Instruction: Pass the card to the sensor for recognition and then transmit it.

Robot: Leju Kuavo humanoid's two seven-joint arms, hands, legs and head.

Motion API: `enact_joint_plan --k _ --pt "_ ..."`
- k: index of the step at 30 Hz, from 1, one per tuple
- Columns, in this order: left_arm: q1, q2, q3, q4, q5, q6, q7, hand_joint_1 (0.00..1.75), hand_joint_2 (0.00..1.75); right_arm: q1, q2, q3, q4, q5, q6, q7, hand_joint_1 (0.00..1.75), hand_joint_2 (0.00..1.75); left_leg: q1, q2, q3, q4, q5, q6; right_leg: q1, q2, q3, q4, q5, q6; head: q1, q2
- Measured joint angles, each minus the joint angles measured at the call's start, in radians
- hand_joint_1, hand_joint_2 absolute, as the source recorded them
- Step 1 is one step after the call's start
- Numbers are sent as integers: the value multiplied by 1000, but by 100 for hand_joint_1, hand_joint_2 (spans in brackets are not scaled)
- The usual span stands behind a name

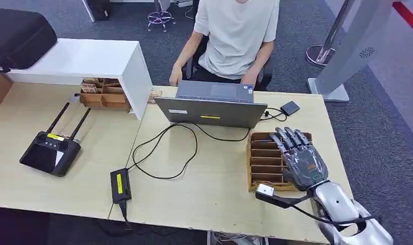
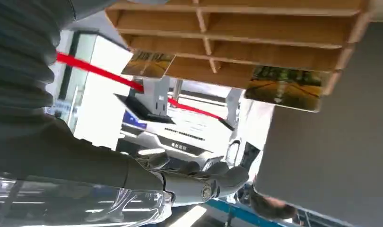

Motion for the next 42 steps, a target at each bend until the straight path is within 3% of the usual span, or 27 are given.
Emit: enact_joint_plan --k 5,11,30,32,38,42 --pt "1 0 0 0 -1 0 -4 0 175 -162 0 18 76 -7 48 -6 0 175 0 0 0 0 1 0 0 0 0 0 1 0 0 0" --pt "5 1 0 0 -1 -2 -19 0 175 -268 0 44 117 1 95 -12 0 175 0 0 0 0 1 -1 0 0 0 0 1 0 0 0" --pt "9 1 0 0 15 -2 -37 0 175 -353 0 120 189 4 110 7 0 175 0 -1 0 0 1 0 1 0 0 0 1 0 0 0" --pt "11 1 0 0 22 -2 -42 0 175 -357 0 122 189 -26 147 7 0 175 1 -1 0 0 1 0 1 0 0 0 1 0 0 0" --pt "14 0 13 0 54 0 -55 0 175 -413 -52 154 153 -159 372 8 0 175 0 0 0 0 1 0 1 0 0 0 1 0 0 0" --pt "17 0 26 0 77 0 -66 0 175 -448 -105 172 89 -211 416 30 0 175 0 -1 0 1 1 0 1 -1 0 0 1 0 0 0"
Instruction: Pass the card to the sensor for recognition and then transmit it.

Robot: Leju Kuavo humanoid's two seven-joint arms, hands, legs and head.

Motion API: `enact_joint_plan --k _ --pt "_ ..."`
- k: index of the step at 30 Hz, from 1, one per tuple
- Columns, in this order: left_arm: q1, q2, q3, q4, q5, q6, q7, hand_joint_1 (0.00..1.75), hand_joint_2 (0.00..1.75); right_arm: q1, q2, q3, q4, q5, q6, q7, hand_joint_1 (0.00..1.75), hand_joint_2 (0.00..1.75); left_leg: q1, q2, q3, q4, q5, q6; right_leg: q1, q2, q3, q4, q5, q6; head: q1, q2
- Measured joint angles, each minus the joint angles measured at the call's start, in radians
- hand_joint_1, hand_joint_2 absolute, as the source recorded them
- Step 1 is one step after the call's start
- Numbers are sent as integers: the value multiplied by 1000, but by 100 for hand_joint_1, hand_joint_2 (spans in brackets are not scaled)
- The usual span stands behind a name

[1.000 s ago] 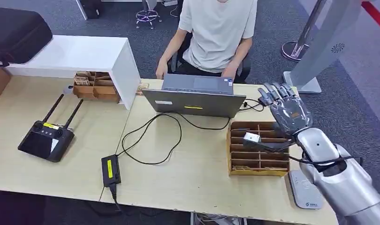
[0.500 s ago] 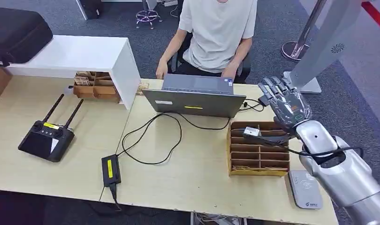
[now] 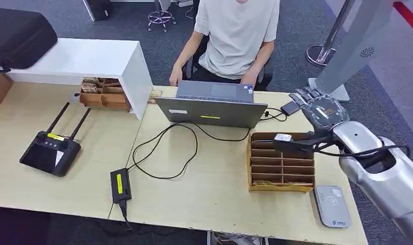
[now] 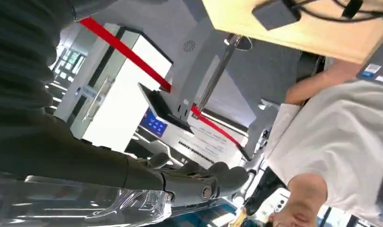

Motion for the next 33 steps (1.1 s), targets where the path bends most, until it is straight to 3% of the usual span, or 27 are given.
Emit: enact_joint_plan --k 12,29,33 --pt "1 -5 51 0 31 0 -16 0 175 -14 -110 25 -151 -39 6 37 0 175 0 0 0 0 0 0 0 0 0 0 0 0 0 0" --pt "3 -9 87 0 51 1 -28 0 175 -14 -154 43 -188 -83 43 41 0 175 0 0 0 0 0 0 0 1 0 0 0 0 0 0" --pt "4 -10 92 0 60 2 -34 0 175 -23 -160 55 -190 -113 118 38 0 175 0 0 0 0 0 0 0 0 0 0 0 0 0 0"
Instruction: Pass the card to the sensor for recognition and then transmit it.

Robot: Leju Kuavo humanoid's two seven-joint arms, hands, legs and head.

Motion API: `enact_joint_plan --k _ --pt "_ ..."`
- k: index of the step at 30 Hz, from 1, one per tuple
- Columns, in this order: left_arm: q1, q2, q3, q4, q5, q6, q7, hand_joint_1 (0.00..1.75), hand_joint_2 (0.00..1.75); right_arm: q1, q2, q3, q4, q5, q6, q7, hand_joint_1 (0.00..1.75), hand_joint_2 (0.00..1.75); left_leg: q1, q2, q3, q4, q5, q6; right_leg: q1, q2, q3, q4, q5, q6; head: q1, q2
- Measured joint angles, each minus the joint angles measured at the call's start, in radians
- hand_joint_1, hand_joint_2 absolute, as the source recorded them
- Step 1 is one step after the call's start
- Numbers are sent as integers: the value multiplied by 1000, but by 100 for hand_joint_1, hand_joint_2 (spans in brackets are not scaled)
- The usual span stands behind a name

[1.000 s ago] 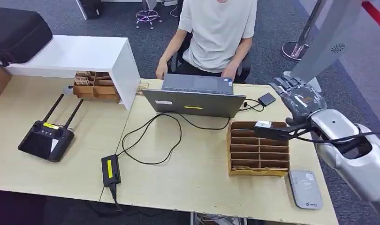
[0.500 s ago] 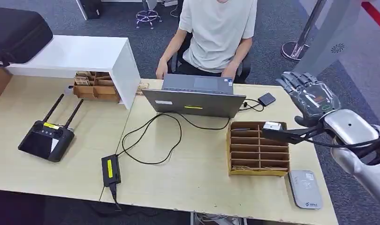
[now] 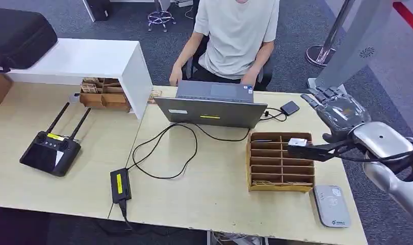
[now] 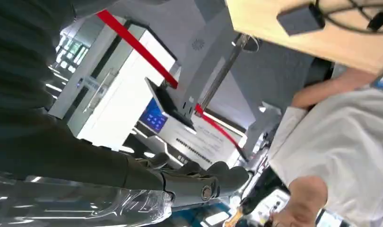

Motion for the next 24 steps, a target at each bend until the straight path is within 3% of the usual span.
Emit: enact_joint_plan --k 4,14,24 --pt "0 -1 13 0 9 1 -2 0 175 -18 0 45 13 -19 34 0 0 175 0 0 0 0 0 0 0 0 0 0 0 0 0 0" --pt "0 -3 44 0 29 3 -8 0 175 -20 54 159 107 -19 -1 8 0 175 0 0 0 0 0 0 0 0 0 0 0 0 0 0" --pt "0 -8 81 0 43 7 -18 0 175 17 118 184 178 26 -113 6 0 175 0 0 0 0 0 0 0 -1 0 0 0 0 0 0"
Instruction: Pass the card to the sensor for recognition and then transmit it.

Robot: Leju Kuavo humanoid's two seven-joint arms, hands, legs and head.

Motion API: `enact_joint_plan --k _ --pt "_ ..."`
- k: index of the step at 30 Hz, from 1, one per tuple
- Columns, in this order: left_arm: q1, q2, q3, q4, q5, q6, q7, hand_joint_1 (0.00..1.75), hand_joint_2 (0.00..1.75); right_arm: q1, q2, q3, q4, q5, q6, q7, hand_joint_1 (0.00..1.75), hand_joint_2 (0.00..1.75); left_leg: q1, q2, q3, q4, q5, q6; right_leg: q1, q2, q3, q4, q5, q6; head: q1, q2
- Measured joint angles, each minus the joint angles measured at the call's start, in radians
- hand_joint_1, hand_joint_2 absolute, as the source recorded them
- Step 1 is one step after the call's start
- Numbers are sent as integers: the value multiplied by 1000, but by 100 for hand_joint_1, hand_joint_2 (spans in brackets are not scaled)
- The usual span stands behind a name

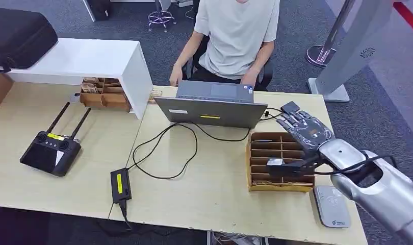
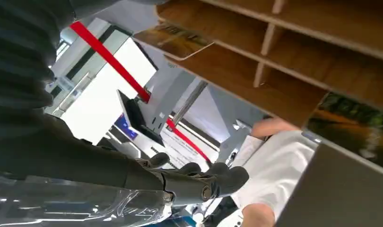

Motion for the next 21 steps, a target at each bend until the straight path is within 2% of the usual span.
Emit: enact_joint_plan --k 21 --pt "1 -3 48 0 29 0 -17 0 175 79 36 -39 41 53 -64 0 0 175 0 0 0 0 0 0 0 0 0 0 0 0 0 0"
